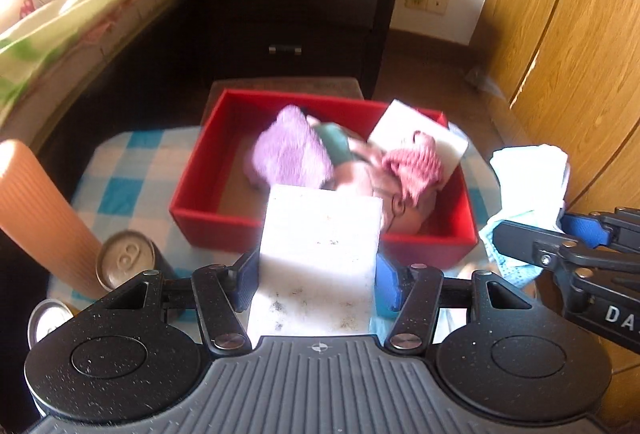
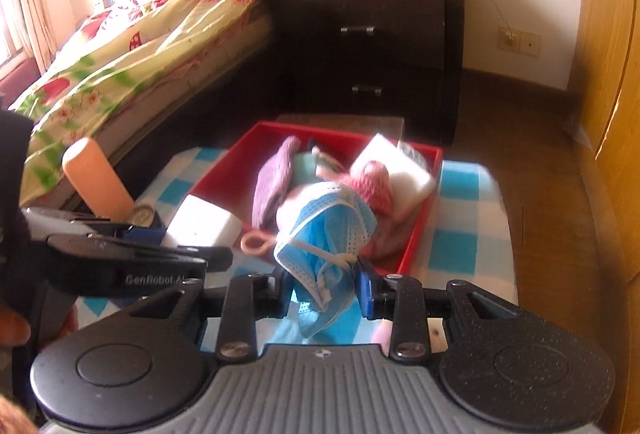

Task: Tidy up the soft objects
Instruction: 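Drop the white pad in the red box with the left while the right drops the mask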

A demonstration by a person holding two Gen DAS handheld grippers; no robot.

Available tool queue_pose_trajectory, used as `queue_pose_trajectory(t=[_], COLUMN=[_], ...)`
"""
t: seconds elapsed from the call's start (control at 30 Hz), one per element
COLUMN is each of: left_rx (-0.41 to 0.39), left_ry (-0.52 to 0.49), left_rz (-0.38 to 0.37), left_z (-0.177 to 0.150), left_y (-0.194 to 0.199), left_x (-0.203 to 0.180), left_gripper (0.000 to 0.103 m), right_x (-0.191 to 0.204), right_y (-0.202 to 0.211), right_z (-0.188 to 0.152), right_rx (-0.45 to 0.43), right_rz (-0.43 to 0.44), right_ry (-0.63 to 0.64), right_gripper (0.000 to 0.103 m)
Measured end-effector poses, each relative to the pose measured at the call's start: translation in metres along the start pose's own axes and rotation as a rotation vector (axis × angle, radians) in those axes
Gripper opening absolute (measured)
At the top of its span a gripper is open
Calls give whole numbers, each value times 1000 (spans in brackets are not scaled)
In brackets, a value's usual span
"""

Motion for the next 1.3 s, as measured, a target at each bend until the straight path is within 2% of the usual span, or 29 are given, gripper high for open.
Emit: queue_pose_trajectory(t=[0.3, 0.47, 0.63, 0.83, 1.1, 1.2, 1.27, 1.3], left_rx=[-101, -125, -129, -113, -71, -71, -69, -71], left_ry=[58, 74, 83, 105, 120, 130, 129, 135], left_rz=[5, 18, 50, 73, 89, 114, 120, 120], left_z=[40, 55, 66, 77, 80, 80, 81, 81], left_y=[3, -8, -27, -55, -84, -84, -82, -80], left_x=[2, 3, 7, 16, 24, 28, 29, 30], left_gripper=[60, 60, 60, 60, 63, 71, 74, 76], right_x=[-8, -14, -17, -18, -21, -22, -24, -25], right_y=[-16, -32, -52, -81, -127, -135, -135, -134], right_z=[36, 50, 62, 77, 77, 75, 75, 75], right_rx=[-63, -76, -69, -82, -24, -17, -8, -8], right_rz=[-23, -27, -50, -39, -30, -41, -48, -61], right_ry=[-6, -11, 8, 19, 22, 17, 15, 16], right_gripper=[10, 10, 10, 10, 10, 14, 20, 28])
Point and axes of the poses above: each gripper's, at about its wrist camera, not at the fingertips, and y roughly against the way its jaws point, x to its left, z to its top, the point moved 1 cm from there along -y, roughly the way its jaws point, and after that the axes turned 7 degrees about y, right-handed, at the moved point
